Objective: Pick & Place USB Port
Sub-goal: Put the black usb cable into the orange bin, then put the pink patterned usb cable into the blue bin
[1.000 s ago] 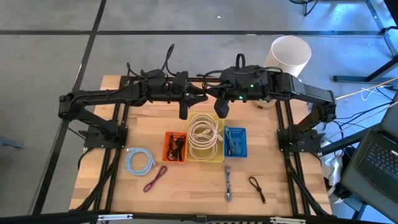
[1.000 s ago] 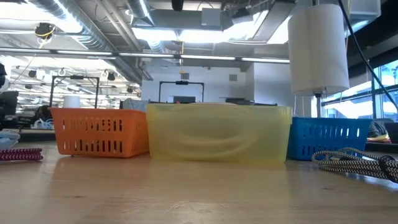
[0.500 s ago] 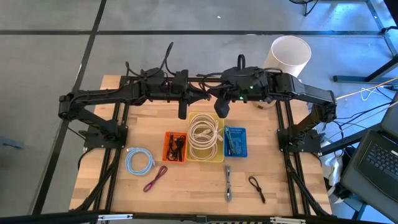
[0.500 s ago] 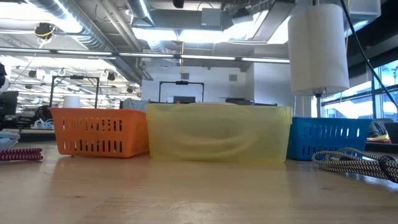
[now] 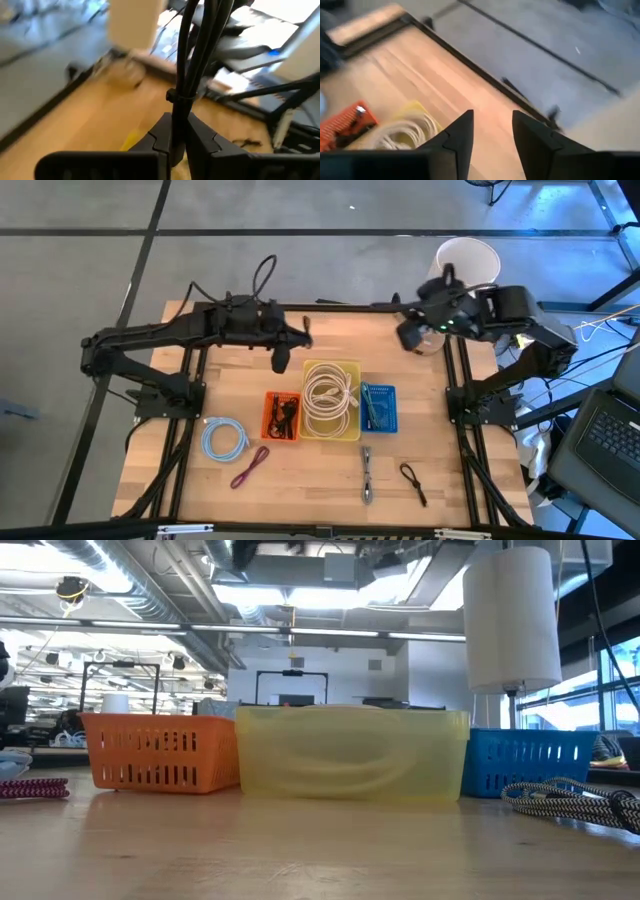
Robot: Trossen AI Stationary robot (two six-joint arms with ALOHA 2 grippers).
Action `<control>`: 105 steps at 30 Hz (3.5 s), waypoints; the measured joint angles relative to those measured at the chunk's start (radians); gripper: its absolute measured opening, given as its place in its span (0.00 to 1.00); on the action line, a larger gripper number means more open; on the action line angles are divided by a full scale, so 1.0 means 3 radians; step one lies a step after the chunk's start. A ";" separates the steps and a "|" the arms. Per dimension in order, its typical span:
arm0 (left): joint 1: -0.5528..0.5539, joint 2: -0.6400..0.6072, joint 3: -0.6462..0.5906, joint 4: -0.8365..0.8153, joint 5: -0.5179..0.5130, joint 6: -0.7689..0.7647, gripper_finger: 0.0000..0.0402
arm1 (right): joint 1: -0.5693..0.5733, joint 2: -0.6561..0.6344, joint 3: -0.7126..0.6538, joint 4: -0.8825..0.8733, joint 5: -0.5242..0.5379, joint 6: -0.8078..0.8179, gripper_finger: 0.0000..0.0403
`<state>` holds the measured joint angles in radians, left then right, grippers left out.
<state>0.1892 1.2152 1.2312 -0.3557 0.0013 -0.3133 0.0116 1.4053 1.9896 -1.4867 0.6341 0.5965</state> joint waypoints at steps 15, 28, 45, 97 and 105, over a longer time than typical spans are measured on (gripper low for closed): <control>-0.0830 -0.0149 -0.0153 -0.1530 -0.1209 -0.2458 0.06 | 0.0000 -0.0362 -0.0362 -0.0282 0.0130 0.0198 0.35; -0.1526 0.0637 -0.0385 -0.1531 -0.1292 -0.3991 0.05 | -0.0006 -0.0361 -0.0781 -0.0281 0.0158 -0.0250 0.35; -0.1458 0.1692 -0.0370 -0.1500 -0.0596 -0.3752 0.05 | -0.0006 -0.0535 -0.0876 -0.0281 0.0154 -0.0158 0.35; -0.2229 0.0097 -0.0379 -0.1655 -0.0145 -0.2981 0.52 | -0.0010 -0.0601 -0.0874 -0.0281 0.0269 -0.0208 0.35; -0.2678 0.0237 -0.0379 -0.2106 -0.0179 -0.3423 0.52 | -0.0010 -0.0599 -0.0874 -0.0280 0.0269 -0.0107 0.35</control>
<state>-0.6142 1.2861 1.1175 -0.9875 -0.0524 -1.3401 0.0086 1.2255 1.7275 -1.5708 0.7147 0.5644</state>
